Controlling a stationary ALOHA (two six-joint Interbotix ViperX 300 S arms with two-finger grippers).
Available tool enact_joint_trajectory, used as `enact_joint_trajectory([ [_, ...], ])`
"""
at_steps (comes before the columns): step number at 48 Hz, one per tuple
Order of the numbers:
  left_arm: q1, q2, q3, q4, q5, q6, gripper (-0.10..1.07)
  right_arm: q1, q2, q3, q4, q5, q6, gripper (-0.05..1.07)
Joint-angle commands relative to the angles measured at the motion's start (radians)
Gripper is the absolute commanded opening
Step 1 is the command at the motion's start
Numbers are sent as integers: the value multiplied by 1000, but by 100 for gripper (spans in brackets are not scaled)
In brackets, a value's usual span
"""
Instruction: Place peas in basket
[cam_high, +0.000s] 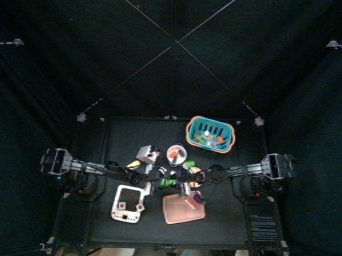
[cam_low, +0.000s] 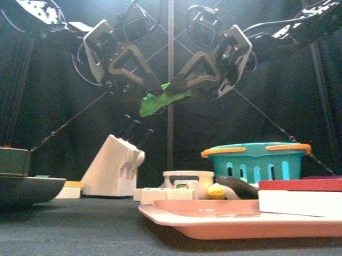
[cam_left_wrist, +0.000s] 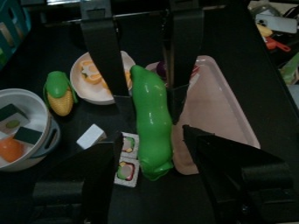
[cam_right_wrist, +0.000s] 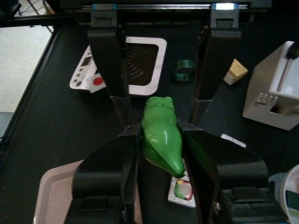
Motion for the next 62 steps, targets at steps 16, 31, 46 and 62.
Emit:
enact_joint_trajectory([
  [16, 6, -155, 81, 2, 40, 0, 92, -41, -149, 63, 71, 41, 2, 68],
  [31, -3, -204, 164, 2, 0, 5, 92, -239, -379, 135, 87, 183, 2, 68],
  [46, 5, -218, 206, 58, 8, 32, 92, -578, -514, 236, 229, 210, 3, 68],
  [62, 37, -285, 244, 100, 17, 124, 91, -772, -489, 253, 393, 293, 3, 68],
])
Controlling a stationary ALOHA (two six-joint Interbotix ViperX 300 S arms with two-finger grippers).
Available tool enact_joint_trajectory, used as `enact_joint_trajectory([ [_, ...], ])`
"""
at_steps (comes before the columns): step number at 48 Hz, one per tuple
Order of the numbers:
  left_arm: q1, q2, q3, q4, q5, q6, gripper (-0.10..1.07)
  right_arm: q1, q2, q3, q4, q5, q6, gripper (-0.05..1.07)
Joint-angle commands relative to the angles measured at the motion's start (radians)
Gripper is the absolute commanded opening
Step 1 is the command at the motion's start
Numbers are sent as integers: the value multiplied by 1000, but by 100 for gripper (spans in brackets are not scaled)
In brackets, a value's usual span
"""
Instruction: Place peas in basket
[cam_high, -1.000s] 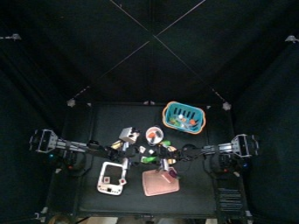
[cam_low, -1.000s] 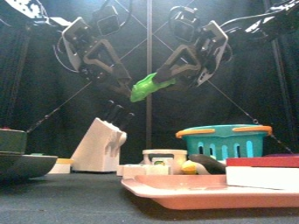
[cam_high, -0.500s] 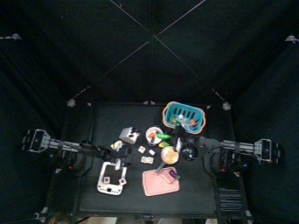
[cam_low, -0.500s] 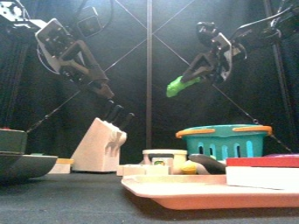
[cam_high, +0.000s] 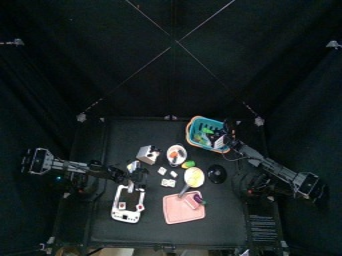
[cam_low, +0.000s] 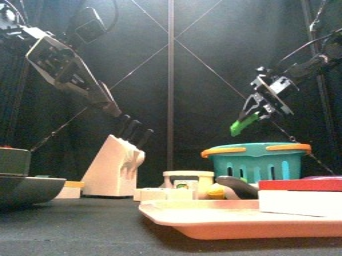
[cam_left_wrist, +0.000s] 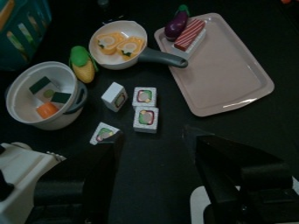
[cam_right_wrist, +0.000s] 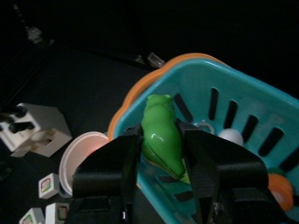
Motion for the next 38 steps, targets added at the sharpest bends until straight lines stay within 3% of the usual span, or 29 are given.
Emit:
enact_joint_trajectory([
  [1, 12, -29, 0, 2, -3, 21, 91, -18, 8, -21, 26, 41, 0, 68],
  [16, 86, -112, 72, -48, -23, 51, 91, -48, 95, -69, 81, 225, -2, 68],
  [38, 98, -115, 98, -97, -44, 54, 91, -155, 161, -75, 52, 262, 0, 68],
])
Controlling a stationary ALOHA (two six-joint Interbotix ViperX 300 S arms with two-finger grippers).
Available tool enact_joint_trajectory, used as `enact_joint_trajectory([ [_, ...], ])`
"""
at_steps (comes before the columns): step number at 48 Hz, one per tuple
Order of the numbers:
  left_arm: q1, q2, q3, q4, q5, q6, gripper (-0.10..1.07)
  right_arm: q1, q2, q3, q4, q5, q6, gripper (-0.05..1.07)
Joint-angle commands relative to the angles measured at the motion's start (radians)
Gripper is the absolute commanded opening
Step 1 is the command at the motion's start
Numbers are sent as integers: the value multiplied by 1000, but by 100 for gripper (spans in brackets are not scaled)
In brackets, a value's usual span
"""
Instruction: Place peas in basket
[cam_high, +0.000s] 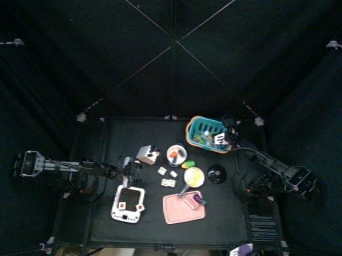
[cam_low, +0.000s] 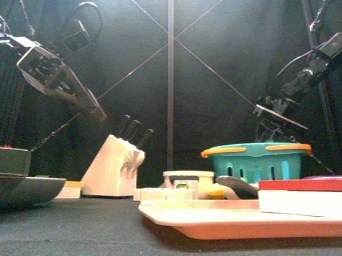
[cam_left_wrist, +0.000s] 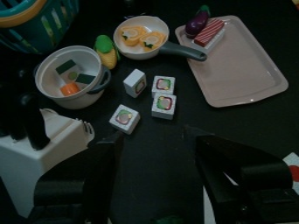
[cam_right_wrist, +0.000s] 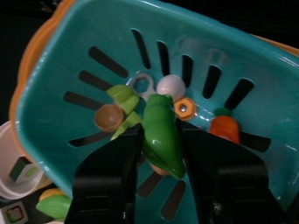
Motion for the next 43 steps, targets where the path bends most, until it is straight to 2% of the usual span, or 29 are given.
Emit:
enact_joint_trajectory([
  [1, 3, -2, -9, -11, -9, 0, 91, -17, 14, -20, -2, -5, -2, 68],
  [15, 2, -2, 6, -25, -17, 0, 91, -15, 98, -37, -3, -3, -2, 69],
  [33, -6, -2, 9, -58, -15, 0, 91, -20, 107, -43, 5, -5, 0, 71],
  [43, -6, -2, 9, -60, -21, 0, 91, -20, 114, -41, 14, -5, 0, 84],
])
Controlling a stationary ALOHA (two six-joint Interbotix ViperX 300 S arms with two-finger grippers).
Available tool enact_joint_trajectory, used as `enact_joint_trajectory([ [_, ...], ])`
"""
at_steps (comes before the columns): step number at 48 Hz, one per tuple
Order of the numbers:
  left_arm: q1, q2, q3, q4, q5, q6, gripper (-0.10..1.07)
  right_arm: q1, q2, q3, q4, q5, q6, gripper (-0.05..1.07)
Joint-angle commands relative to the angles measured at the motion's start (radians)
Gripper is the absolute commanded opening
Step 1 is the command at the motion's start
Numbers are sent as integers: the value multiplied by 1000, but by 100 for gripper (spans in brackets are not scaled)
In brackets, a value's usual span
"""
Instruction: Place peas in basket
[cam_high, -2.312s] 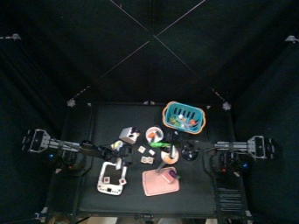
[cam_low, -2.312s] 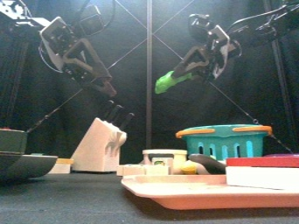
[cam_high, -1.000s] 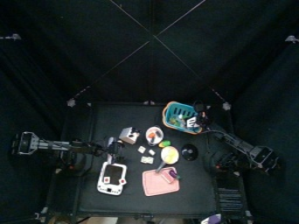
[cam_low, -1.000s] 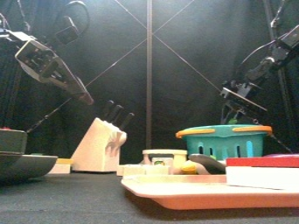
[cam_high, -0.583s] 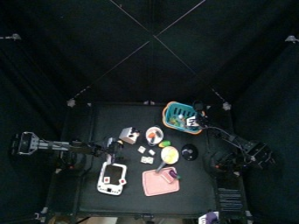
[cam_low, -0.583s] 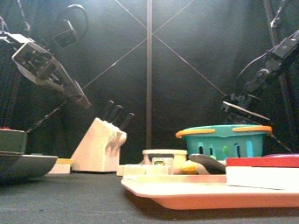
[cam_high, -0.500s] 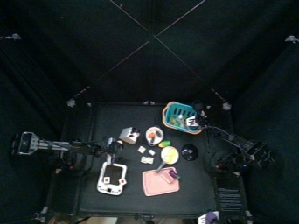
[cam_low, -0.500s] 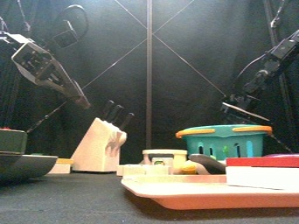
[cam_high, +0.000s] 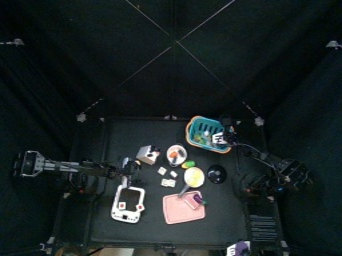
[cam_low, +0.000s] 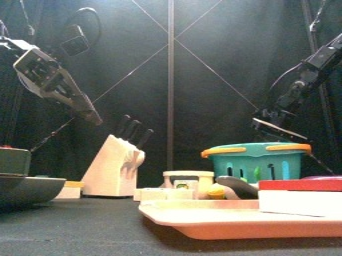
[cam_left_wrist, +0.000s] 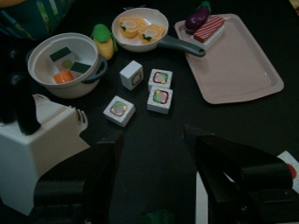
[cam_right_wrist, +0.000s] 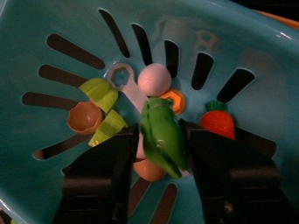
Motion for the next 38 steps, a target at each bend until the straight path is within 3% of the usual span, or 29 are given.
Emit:
enact_joint_trajectory([
  [1, -2, -2, -11, -3, -14, 0, 91, -5, -9, -17, 2, -5, 0, 85],
  [11, -2, -2, -11, -5, -32, 0, 91, -3, -5, -17, 0, -12, -2, 98],
  [38, -3, -2, -6, -5, -32, 0, 91, 21, -2, -26, -5, -12, -2, 98],
])
